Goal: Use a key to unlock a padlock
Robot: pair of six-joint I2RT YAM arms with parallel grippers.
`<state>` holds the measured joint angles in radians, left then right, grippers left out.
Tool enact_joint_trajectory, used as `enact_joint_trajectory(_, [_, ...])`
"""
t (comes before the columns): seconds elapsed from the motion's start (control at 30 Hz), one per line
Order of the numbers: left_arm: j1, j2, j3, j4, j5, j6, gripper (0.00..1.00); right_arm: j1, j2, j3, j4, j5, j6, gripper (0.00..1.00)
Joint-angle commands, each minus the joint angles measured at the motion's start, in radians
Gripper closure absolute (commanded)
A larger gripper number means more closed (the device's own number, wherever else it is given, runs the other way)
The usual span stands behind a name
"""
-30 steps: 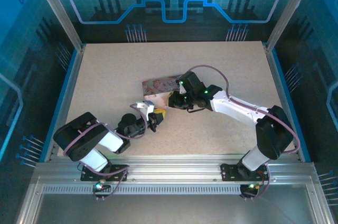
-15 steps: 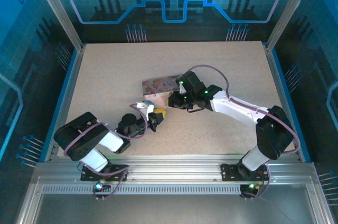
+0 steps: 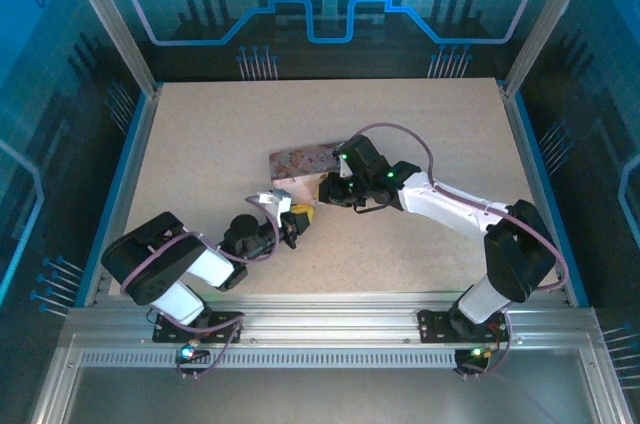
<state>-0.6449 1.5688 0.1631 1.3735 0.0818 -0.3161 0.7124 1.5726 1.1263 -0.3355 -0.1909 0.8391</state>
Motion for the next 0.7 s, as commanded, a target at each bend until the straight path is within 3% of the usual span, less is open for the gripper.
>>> enact_joint_trajectory(0.0, [-0.01, 0.002, 0.028, 0.025, -0.011, -0.026, 1.0, 0.005, -0.032, -0.003, 0.058, -0.005, 0.006, 1.0])
enact_joint_trajectory(0.47, [-0.025, 0.039, 0.065, 0.025, -0.02, -0.108, 1.0, 0.023, -0.026, -0.015, 0.077, 0.007, 0.017, 1.0])
enact_joint_trajectory(0.67, [-0.067, 0.048, 0.064, 0.025, -0.125, -0.11, 1.0, 0.047, -0.029, -0.02, 0.073, 0.062, 0.021, 1.0])
